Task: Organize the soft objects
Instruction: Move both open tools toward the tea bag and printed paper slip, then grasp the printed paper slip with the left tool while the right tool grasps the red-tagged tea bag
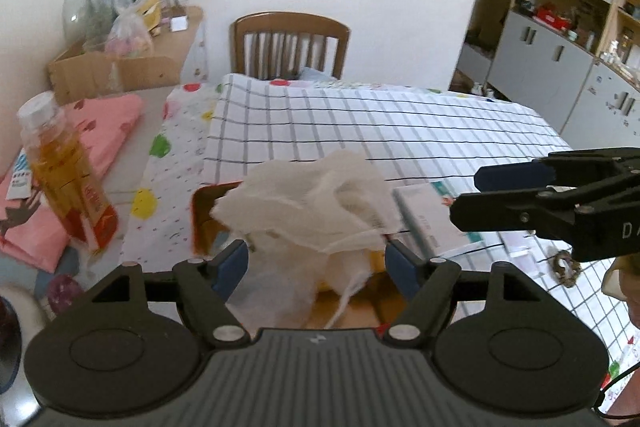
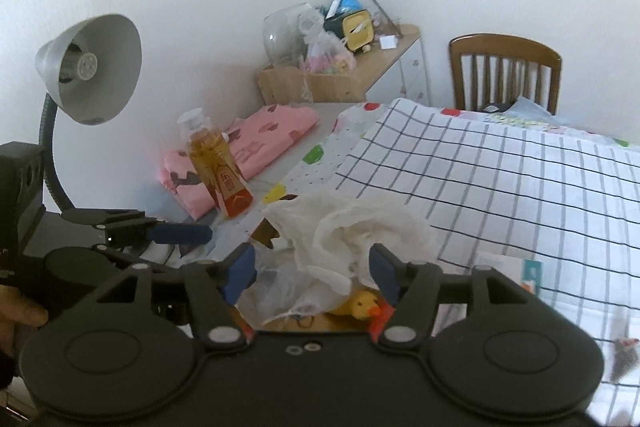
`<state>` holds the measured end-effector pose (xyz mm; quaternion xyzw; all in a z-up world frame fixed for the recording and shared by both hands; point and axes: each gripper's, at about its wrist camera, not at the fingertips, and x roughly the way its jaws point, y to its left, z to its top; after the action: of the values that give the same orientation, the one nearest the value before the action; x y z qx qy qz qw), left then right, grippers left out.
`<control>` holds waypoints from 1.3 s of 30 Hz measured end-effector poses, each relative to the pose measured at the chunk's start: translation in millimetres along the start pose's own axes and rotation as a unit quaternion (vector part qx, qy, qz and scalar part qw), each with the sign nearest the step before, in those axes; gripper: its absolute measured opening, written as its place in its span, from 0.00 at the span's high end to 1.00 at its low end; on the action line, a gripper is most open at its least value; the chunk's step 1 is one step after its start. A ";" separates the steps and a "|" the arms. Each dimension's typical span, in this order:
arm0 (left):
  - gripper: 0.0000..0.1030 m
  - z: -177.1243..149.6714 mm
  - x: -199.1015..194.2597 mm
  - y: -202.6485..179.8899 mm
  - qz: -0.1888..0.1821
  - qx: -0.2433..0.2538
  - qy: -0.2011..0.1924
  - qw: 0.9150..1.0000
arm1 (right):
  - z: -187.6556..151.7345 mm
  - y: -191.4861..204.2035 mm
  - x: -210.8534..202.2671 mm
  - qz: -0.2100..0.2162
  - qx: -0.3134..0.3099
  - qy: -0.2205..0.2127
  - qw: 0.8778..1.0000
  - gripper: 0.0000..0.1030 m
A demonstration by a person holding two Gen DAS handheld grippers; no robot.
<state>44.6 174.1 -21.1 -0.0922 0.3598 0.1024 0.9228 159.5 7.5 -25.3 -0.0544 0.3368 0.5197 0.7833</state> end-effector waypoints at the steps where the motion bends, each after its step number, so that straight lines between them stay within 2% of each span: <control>1: 0.22 0.6 0.4 -5.1 -0.002 0.004 0.000 1.000 | -2.5 -4.1 -6.3 -0.003 0.001 -0.002 1.000 0.38; 3: 0.20 1.5 1.4 -14.6 -0.010 0.008 -0.003 1.000 | -7.4 -12.7 -18.1 -0.013 0.005 -0.005 1.000 0.33; 13: 0.20 12.6 19.8 -74.5 -0.042 0.031 -0.002 0.999 | -31.9 -70.1 -63.8 -0.058 0.050 -0.017 0.997 0.27; 15: 0.16 14.6 24.6 -87.6 -0.048 0.035 0.000 0.998 | -36.9 -82.6 -72.2 -0.066 0.059 -0.019 0.996 0.25; 19: 0.16 17.7 34.4 -112.8 -0.062 0.038 0.005 0.997 | -46.4 -104.3 -84.8 -0.082 0.071 -0.019 0.994 0.21; 25: 0.16 21.5 52.2 -150.3 -0.069 0.047 0.013 0.996 | -62.0 -139.8 -105.1 -0.102 0.086 -0.017 0.991 0.17; 27: 0.09 21.8 59.1 -163.4 -0.068 0.051 0.013 0.996 | -67.4 -151.1 -112.5 -0.108 0.090 -0.016 0.990 0.16; 28: 0.03 21.4 62.5 -169.6 -0.070 0.054 0.014 0.996 | -69.0 -155.0 -115.0 -0.111 0.092 -0.015 0.989 0.16; 30: 0.02 20.1 67.4 -180.3 -0.075 0.055 0.012 0.996 | -73.1 -165.0 -121.0 -0.115 0.093 -0.014 0.989 0.16; 35: 0.02 18.0 91.3 -209.0 -0.068 0.064 0.037 0.995 | -78.3 -189.2 -131.9 -0.120 0.093 -0.009 0.988 0.16; 39: 0.02 13.5 114.3 -225.6 -0.084 0.052 0.071 0.993 | -78.2 -209.5 -132.7 -0.128 0.096 0.001 0.987 0.17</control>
<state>193.1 -25.6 -67.6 -0.0808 0.4206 -0.0008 0.9036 270.0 -224.7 -63.3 -0.0220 0.3763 0.3798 0.8448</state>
